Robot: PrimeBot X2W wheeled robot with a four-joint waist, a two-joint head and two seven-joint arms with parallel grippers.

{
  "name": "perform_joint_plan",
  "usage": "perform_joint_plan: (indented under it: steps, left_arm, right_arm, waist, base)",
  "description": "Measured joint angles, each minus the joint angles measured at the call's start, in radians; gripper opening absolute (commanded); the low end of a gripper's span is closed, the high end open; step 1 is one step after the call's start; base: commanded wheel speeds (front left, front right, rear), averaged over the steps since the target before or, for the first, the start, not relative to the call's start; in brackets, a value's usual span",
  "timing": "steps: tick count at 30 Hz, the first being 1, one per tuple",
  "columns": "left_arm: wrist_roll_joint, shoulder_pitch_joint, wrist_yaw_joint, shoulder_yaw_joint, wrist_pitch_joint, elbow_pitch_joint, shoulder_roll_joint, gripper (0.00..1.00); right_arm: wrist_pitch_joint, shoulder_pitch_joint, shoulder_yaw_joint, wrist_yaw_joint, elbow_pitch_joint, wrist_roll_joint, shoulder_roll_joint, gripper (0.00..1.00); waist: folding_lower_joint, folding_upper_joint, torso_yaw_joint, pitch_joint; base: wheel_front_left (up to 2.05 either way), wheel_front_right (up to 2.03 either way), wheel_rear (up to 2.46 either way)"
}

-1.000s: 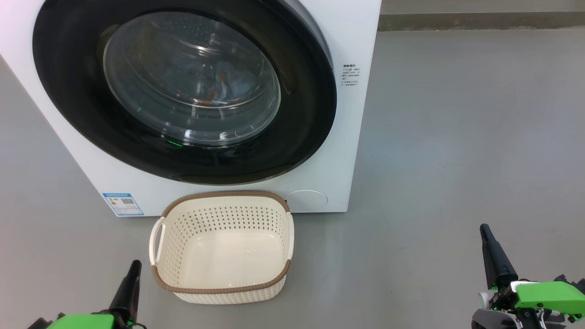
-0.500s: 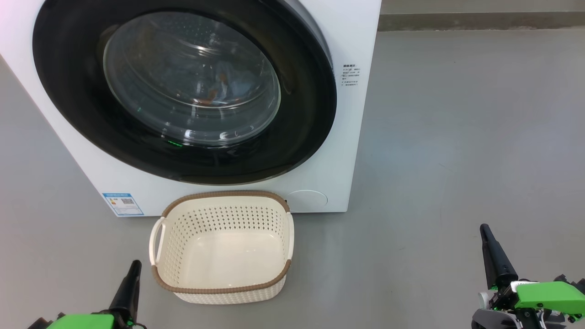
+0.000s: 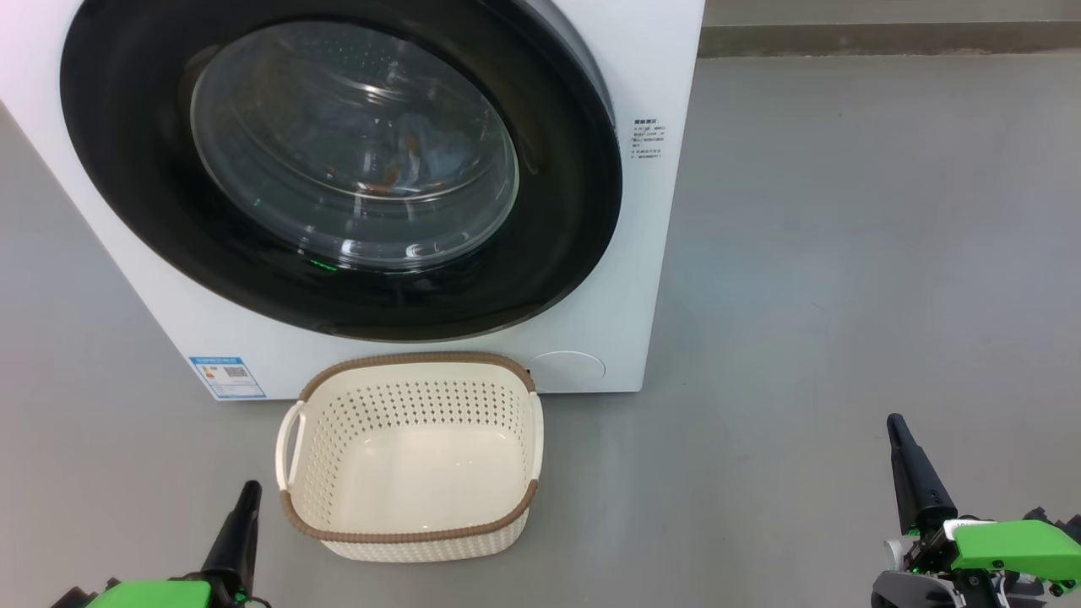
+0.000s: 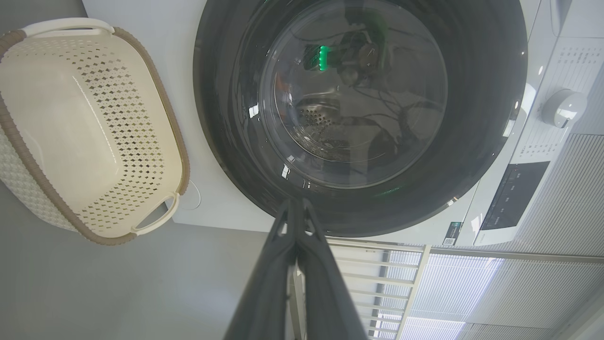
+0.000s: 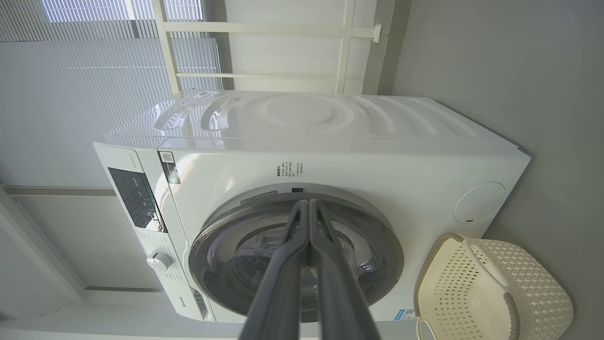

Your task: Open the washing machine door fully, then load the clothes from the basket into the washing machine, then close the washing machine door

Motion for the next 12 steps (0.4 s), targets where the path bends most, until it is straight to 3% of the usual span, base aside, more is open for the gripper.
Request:
perform_joint_plan:
  steps: [12]
  left_arm:
    - [0.000,0.000,0.000,0.000,0.000,0.000,0.000,0.00]
  right_arm:
    - [0.000,0.000,0.000,0.000,0.000,0.000,0.000,0.00]
  waist:
    - [0.0000,0.0000,0.000,0.000]
  base:
    - [0.00,0.00,0.00]
